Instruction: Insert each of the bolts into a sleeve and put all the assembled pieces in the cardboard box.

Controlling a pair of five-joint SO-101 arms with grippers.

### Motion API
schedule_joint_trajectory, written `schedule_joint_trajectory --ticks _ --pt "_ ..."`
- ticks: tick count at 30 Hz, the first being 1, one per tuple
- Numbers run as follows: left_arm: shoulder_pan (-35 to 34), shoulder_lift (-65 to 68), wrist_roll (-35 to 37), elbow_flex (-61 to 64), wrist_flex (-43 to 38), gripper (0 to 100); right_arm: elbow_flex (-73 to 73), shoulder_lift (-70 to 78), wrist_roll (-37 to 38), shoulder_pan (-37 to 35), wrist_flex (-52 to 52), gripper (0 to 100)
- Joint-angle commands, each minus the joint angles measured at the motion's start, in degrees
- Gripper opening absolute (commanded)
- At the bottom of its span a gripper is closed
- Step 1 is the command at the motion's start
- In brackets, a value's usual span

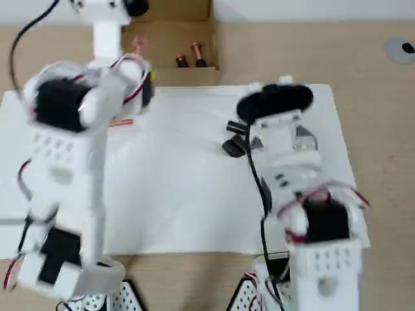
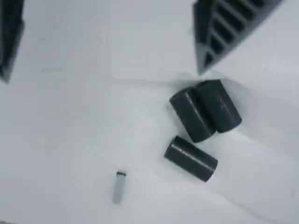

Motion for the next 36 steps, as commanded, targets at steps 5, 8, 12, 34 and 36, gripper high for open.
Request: schedule_joint_trajectory --ticks 5,8,12,34,36 --pt "0.2 -22.2 -1.1 14.2 0.1 1 -14.5 20.2 0.8 0.7 -1.0 29.5" --pt "0.2 -29.1 -1.1 18.1 0.1 1 -18.9 28.5 5.8 0.7 -1.0 29.5" --pt "0.2 -38.0 -1.1 23.2 0.0 1 -25.2 38.3 12.7 0.7 -0.9 29.5" --pt "0.2 -58.7 -1.1 35.0 0.0 1 -56.2 76.0 46.6 -1.0 21.0 29.5" --pt "0.2 -59.2 -1.1 35.0 0.0 1 -57.5 77.8 46.9 -1.0 21.0 29.5"
